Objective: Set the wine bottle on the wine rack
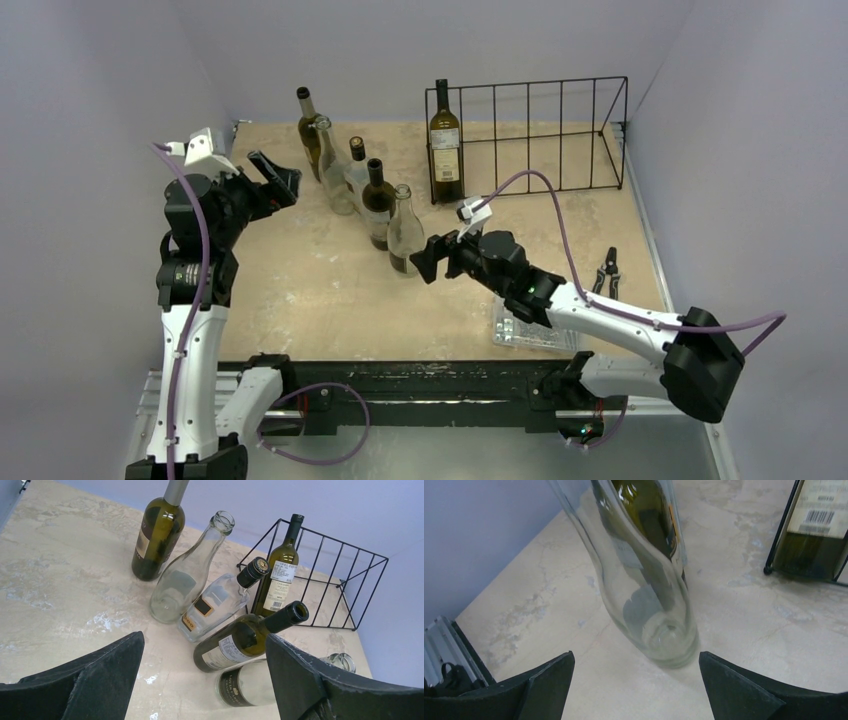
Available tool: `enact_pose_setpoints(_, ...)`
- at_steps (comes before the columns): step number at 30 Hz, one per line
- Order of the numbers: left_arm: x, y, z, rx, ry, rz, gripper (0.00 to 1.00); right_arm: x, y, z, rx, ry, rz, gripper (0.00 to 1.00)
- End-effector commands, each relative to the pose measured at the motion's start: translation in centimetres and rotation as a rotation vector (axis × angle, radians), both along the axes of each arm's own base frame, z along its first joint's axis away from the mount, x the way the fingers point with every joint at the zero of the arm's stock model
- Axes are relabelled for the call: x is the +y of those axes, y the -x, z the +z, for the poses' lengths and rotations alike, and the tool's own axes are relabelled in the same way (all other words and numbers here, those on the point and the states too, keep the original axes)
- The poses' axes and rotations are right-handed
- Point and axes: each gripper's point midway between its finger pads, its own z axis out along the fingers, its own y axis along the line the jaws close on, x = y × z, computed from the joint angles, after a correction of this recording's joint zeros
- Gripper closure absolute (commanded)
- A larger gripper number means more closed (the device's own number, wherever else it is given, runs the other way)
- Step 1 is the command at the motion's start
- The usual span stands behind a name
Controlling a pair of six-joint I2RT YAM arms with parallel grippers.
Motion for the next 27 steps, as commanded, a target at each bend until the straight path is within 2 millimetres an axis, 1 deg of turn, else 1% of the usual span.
enact_pose_setpoints(1, -0.3, -0.2, 0.4, -0.016, -0.01, -0.006, 0.1, 1.4, -2.0, 5.9, -0.121, -0.085, -0.033, 0.01)
enact_pose_setpoints(3, -0.5, -0.1, 0.7, -0.022, -0.009, -0.018, 0.1, 1.7, -2.6, 6.6, -0.137, -0.101, -0.05, 0.01)
enact_pose_setpoints(6, -0.2, -0.1, 0.7, -0.027, -0.016, -0.002, 0.1, 2.6, -3.6, 7.9, -0.155, -0.103, -0.058, 0.01)
enact_pose_setpoints(11, -0.3, 0.2, 0.9, -0.042, -0.022, -0.003, 0.1, 3.8, -5.3, 9.0, -0.167, -0.114, -0.095, 0.01)
enact_pose_setpoints(15, -0.5, 0.2, 1.2, -0.039, -0.018, -0.018, 0.1, 4.4, -6.1, 8.9, -0.168, -0.107, -0.11, 0.07)
enact_pose_setpoints(17, -0.4, 0.1, 1.0, -0.044, -0.017, -0.011, 0.1, 4.6, -6.4, 8.6, -0.163, -0.086, -0.111, 0.1)
enact_pose_setpoints(20, -0.5, 0.1, 1.2, -0.036, -0.013, -0.02, 0.1, 4.7, -6.6, 8.3, -0.182, -0.066, -0.113, 0.13)
enact_pose_setpoints(24, -0.5, 0.0, 1.1, -0.044, -0.009, -0.023, 0.1, 4.7, -6.9, 7.8, -0.181, -0.024, -0.124, 0.22)
enact_pose_setpoints(27, -0.7, 0.2, 1.2, -0.041, -0.007, -0.031, 0.1, 4.8, -6.9, 7.4, -0.191, -0.024, -0.124, 0.26)
